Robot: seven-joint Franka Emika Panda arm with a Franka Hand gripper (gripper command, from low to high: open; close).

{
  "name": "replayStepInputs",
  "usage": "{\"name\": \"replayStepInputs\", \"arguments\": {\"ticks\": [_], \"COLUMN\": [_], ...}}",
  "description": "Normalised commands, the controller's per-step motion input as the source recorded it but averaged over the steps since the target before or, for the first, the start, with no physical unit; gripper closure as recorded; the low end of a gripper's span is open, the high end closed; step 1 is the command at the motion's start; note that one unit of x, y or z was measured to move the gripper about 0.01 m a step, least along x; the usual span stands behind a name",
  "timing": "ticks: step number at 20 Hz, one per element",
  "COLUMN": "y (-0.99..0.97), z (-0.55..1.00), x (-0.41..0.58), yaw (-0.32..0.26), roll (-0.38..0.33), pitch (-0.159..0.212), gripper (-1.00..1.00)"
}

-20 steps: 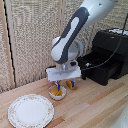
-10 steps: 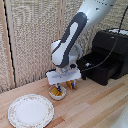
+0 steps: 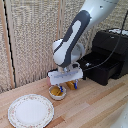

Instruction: Please go towards the air fryer and gently seize its handle using your gripper. Slowly reveal the interior of the air fryer by pulling the handle outward. Head to the bowl filled with hot dogs and firmly but gently grasp it. Carefully place it inside the now-open air fryer.

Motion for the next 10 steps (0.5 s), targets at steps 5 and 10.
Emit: {"name": "replayStepInputs", "arguments": {"ticks": [5,10], "y": [-0.08,-0.17], "z": [-0.16,-0.24], "x": [-0.064,0.000], "yaw": [0.087,0.116], "roll": [-0.015,-0.016], "pitch": [-0.141,-0.176], "gripper": [-1.00,-1.00]}}
